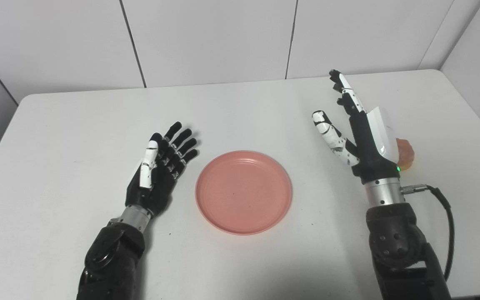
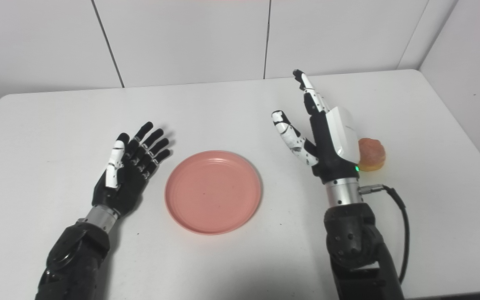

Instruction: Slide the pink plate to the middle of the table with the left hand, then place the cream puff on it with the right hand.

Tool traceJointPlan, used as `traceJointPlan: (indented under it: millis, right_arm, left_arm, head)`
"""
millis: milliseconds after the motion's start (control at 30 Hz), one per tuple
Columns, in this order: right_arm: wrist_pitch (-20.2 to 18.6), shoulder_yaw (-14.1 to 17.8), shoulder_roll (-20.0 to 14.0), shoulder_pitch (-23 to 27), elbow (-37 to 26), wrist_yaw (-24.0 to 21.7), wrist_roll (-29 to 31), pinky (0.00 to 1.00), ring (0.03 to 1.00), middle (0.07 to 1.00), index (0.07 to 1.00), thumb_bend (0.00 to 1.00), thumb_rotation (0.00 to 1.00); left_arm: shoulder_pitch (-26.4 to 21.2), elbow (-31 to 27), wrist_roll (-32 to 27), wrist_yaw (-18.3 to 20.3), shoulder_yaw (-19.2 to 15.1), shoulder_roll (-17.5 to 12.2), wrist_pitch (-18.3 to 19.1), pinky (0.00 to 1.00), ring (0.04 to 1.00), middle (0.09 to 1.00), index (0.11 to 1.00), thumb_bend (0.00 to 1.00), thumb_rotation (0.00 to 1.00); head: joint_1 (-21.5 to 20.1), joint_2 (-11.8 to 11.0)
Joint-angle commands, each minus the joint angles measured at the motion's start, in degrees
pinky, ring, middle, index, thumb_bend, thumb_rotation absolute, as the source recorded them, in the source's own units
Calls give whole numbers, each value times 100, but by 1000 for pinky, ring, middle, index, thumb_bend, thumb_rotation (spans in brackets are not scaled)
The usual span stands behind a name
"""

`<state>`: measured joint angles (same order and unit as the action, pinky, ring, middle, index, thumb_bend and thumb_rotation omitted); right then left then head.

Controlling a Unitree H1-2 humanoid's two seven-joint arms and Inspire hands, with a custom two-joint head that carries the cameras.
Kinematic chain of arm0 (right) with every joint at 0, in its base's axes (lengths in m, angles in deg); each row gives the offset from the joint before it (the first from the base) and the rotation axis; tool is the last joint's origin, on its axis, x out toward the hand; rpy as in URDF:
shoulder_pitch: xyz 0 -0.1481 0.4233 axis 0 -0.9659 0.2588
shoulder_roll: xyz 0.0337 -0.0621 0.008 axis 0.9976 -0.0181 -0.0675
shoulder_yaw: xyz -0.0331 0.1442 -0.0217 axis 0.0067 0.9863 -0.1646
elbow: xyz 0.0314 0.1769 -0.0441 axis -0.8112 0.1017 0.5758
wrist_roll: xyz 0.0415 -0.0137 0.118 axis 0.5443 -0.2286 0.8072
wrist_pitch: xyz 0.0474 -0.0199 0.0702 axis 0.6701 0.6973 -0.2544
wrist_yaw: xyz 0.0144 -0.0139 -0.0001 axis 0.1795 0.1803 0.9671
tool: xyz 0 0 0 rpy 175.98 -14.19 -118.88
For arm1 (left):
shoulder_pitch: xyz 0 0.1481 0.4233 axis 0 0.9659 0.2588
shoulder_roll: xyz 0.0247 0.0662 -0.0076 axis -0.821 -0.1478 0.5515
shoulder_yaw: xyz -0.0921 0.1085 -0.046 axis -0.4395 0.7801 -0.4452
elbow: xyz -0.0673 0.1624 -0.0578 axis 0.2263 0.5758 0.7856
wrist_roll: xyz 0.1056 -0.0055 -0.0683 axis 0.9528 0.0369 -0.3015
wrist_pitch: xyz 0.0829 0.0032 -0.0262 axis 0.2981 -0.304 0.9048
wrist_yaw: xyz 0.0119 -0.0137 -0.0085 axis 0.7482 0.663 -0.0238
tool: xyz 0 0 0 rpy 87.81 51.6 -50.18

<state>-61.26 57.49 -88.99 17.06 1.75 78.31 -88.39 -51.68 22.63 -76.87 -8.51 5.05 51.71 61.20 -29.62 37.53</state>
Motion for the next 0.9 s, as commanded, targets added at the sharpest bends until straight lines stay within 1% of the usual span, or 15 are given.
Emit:
traceJointPlan:
  millis: [0, 67, 100, 133, 167, 200, 233, 300, 433, 500, 533, 567, 667, 733, 867]
  right_arm:
    - [-60, 95, -63, 204, -175, 175, -178, 788, 872, 916, 919, 619, 924]
    - [-47, 147, -83, 219, -144, 222, -277, 795, 876, 918, 920, 629, 901]
    - [-56, 183, -87, 221, -133, 244, -326, 801, 880, 920, 922, 642, 884]
    - [-110, 211, -71, 226, -130, 262, -406, 808, 886, 924, 923, 663, 871]
    - [-147, 232, -52, 229, -130, 269, -464, 808, 889, 926, 926, 695, 855]
    - [-237, 274, -46, 243, -119, 294, -598, 808, 890, 927, 926, 706, 850]
    - [-312, 309, -50, 258, -106, 306, -726, 791, 883, 929, 938, 756, 805]
    - [-450, 363, -82, 287, -86, 312, -949, 776, 884, 941, 952, 805, 744]
    - [-673, 417, -180, 323, -45, 268, -1179, 766, 887, 952, 959, 844, 682]
    - [-781, 433, -233, 329, 1, 269, -1288, 723, 872, 950, 959, 860, 675]
    - [-823, 445, -256, 330, 30, 274, -1328, 647, 841, 951, 966, 879, 661]
    - [-838, 462, -289, 333, 82, 298, -1362, 613, 831, 949, 965, 886, 649]
    - [-947, 525, -306, 350, 189, 313, -1424, 602, 825, 949, 961, 900, 644]
    - [-1125, 549, -294, 359, 208, 259, -1500, 645, 849, 954, 964, 916, 659]
    - [-1335, 571, -346, 361, 275, 326, -1624, 660, 841, 950, 970, 937, 669]
  left_arm:
    - [114, 306, -46, 23, -68, -130, 107, 933, 926, 940, 936, 436, 1000]
    - [91, 395, -113, 108, -106, -184, 82, 938, 928, 942, 939, 438, 1000]
    - [81, 435, -161, 144, -130, -202, 82, 944, 931, 946, 943, 441, 1000]
    - [68, 477, -202, 181, -150, -235, 83, 949, 934, 949, 946, 440, 1000]
    - [60, 504, -226, 205, -163, -256, 84, 953, 936, 952, 948, 440, 1000]
    - [44, 550, -236, 229, -177, -293, 72, 955, 937, 953, 949, 440, 1000]
    - [27, 598, -247, 257, -188, -330, 52, 948, 933, 944, 948, 436, 1000]
    - [-3, 660, -285, 297, -217, -387, 40, 934, 919, 929, 941, 430, 1000]
    - [-35, 663, -325, 311, -260, -454, 99, 924, 914, 926, 936, 424, 1000]
    - [-44, 650, -328, 279, -261, -484, 138, 924, 918, 930, 937, 425, 1000]
    - [-48, 644, -327, 256, -263, -494, 157, 918, 917, 928, 934, 423, 1000]
    - [-57, 644, -338, 226, -277, -501, 188, 917, 913, 922, 930, 425, 1000]
    - [-84, 682, -350, 216, -298, -531, 201, 917, 908, 915, 925, 425, 1000]
    - [-91, 682, -332, 212, -293, -550, 202, 924, 912, 920, 929, 422, 1000]
    - [-98, 665, -349, 207, -296, -575, 240, 922, 911, 925, 931, 410, 1000]
  head:
    - [-49, -6]
    - [-205, -14]
    - [-205, -14]
    - [-312, -17]
    - [-312, -17]
    - [-394, -15]
    - [-428, -12]
    - [-486, 3]
    - [-594, 26]
    - [-637, 38]
    - [-637, 38]
    - [-693, 69]
    - [-771, 92]
    - [-819, 102]
    - [-840, 107]
